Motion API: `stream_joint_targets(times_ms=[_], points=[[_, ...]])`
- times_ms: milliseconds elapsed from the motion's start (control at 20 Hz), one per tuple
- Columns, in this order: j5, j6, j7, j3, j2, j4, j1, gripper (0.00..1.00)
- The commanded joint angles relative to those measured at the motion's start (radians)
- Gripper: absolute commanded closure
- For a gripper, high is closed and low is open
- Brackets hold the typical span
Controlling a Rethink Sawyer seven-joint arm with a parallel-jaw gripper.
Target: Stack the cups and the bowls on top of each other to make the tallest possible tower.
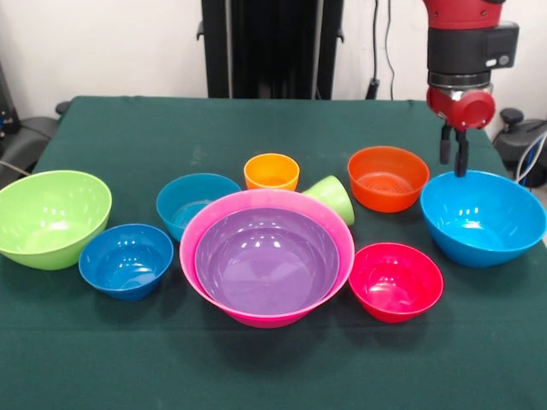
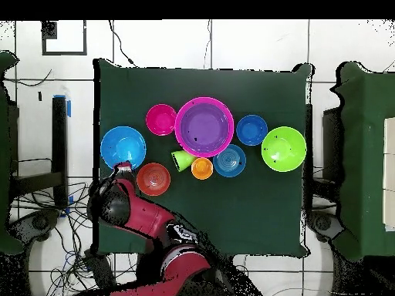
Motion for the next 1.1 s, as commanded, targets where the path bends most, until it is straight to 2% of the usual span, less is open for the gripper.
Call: stream_joint_targets(times_ms=[50, 250, 650, 1100], points=[[-0.07, -0.07, 0.222, 0.067, 0.123, -0.01, -0.028, 0.0], [-0.062, -0.063, 0.232, 0.065, 0.105, -0.015, -0.014, 0.0], [-0.06, -0.085, 0.226, 0.057, 0.136, -0.052, -0.001, 0.0], [-0.04, -0.072, 0.21, 0.051, 0.126, -0.057, 0.017, 0.0]])
